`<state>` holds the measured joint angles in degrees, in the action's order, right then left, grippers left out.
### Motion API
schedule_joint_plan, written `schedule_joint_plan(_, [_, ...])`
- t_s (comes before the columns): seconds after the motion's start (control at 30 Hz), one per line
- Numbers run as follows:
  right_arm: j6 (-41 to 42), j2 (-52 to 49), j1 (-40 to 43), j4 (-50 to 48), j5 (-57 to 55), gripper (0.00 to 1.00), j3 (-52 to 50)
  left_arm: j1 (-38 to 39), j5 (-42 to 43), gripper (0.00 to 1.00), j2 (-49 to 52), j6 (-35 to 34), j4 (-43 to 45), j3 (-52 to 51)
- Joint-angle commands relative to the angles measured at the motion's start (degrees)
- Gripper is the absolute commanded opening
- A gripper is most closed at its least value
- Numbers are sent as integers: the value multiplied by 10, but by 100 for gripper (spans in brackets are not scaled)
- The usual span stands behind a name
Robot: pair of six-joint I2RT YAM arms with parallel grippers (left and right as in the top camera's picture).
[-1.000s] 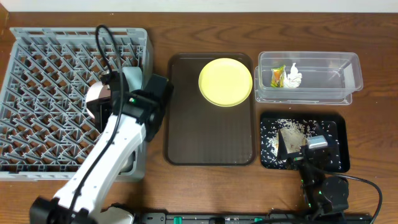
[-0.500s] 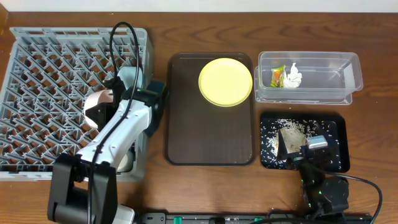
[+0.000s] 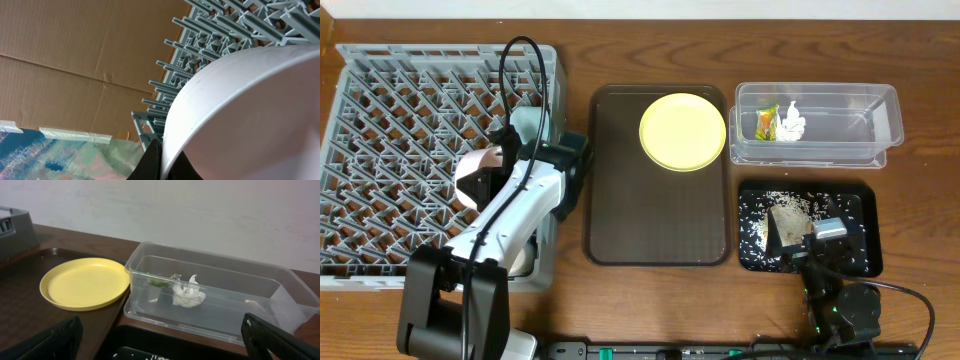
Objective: Sort waste into correct bins and load items into the dishwasher
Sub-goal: 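Carry the white bowl into the rack and release it, then reach the left gripper to the yellow plate and grasp its edge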
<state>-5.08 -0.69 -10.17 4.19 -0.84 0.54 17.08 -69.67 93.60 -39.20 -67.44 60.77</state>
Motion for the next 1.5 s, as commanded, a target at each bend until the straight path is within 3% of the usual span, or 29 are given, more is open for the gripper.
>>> schedule_joint_plan(0.0, [-6, 2, 7, 0, 3, 99, -2, -2, -7, 6, 10, -5, 0, -2])
schedule_joint_plan(0.3, [-6, 2, 7, 0, 3, 99, -2, 2, 26, 6, 10, -5, 9, -3])
schedule_joint_plan(0.7, [-6, 2, 7, 0, 3, 99, -2, 86, 39, 6, 10, -5, -31, -3])
schedule_joint_plan(0.8, [-6, 2, 7, 0, 3, 99, -2, 86, 85, 7, 10, -6, -33, -3])
schedule_joint_plan(0.97, [-6, 2, 7, 0, 3, 99, -2, 86, 236, 17, 10, -8, -29, 0])
schedule_joint_plan(1.23, [-6, 2, 7, 0, 3, 99, -2, 88, 360, 67, -9, -5, -30, 26])
schedule_joint_plan(1.47, [-6, 2, 7, 0, 3, 99, -2, 88, 527, 75, -84, 35, 7, 97])
